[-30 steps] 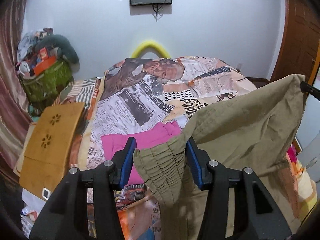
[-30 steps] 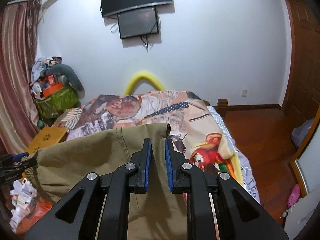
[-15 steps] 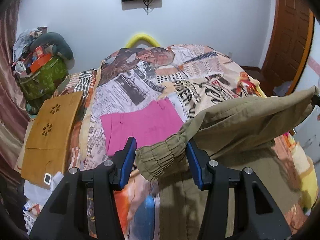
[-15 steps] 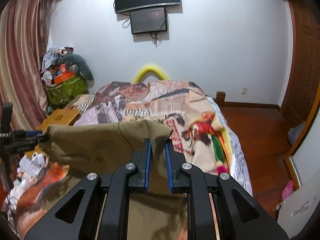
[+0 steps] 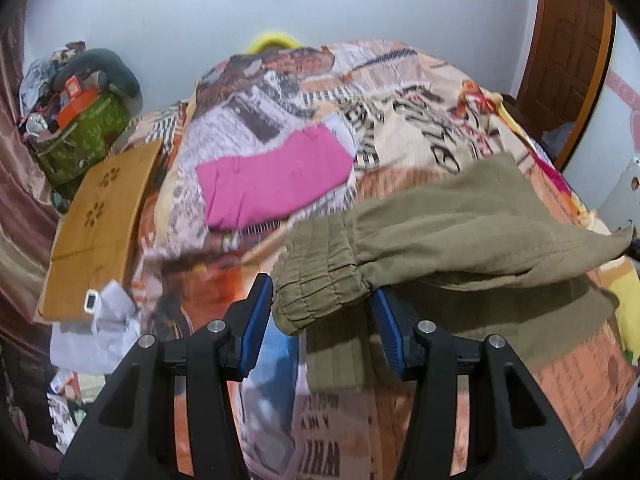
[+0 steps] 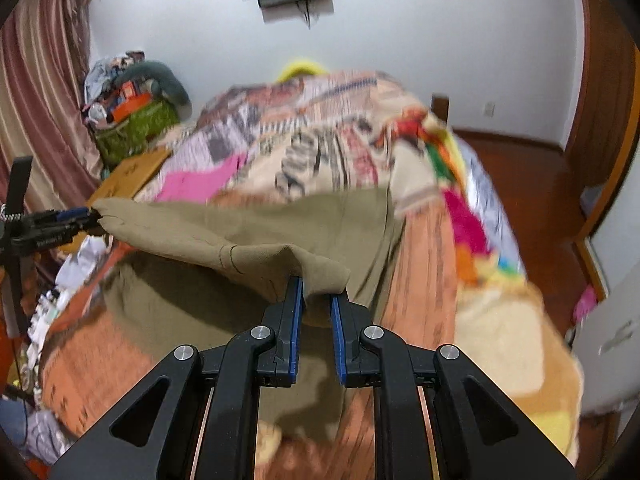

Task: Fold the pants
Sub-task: 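Lower the folded pants onto the bed and open both grippers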

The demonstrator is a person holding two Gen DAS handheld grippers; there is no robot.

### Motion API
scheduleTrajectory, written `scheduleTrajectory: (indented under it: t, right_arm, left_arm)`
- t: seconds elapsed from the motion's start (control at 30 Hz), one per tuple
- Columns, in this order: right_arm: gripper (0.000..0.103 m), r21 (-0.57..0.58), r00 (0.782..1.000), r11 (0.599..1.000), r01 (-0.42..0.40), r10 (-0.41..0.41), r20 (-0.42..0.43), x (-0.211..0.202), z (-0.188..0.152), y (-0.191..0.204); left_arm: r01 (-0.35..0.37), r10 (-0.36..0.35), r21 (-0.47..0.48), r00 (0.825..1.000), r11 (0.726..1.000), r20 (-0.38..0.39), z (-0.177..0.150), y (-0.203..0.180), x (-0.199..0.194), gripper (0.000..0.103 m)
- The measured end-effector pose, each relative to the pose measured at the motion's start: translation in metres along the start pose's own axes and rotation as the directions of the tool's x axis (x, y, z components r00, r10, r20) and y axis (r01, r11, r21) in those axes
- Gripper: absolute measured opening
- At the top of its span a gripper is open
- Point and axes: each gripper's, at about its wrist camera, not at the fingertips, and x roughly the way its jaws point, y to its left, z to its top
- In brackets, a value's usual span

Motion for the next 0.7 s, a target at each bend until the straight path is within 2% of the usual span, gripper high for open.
scheduleTrajectory:
  t: [0.23,0.3,0.43,0.6,0.7]
  right_arm:
    - [0.013,0.003,0.997,1.0,0.021,-0.021,-0.08,0.005,-0.045,0.007]
    - [0.016,0.024,0.996,0.999,0.022,-0.02,-0.091,0.003,-0.049,0.005]
    - [0.016,0.064,0.995,0.997,0.041,-0.035,-0.096,-0.003,-0.052,-0.001]
    - [0.017,0.064,0.995,0.995,0.077,-0.073,-0.068,-0.019,-0.045,0.001]
    - [0.017,0.044,0.996,0.995,0.084,-0.084,-0.005,-0.035,-0.032,0.006]
  left_arm:
    - [0.021,-0.023,-0.034,0.997,0.999,-0.07,-0.031,0.007,0.005,0.05]
    - [0.021,-0.023,-0.038,0.997,0.999,-0.072,-0.035,0.01,0.001,0.05]
    - [0.02,-0.023,-0.067,0.999,0.998,-0.049,-0.035,0.018,-0.013,0.051]
    - [0.009,-0.009,-0.088,1.0,0.996,0.001,-0.023,0.027,-0.031,0.062]
    - [-0.003,0.005,-0.069,1.0,0.998,0.029,-0.011,0.024,-0.036,0.068]
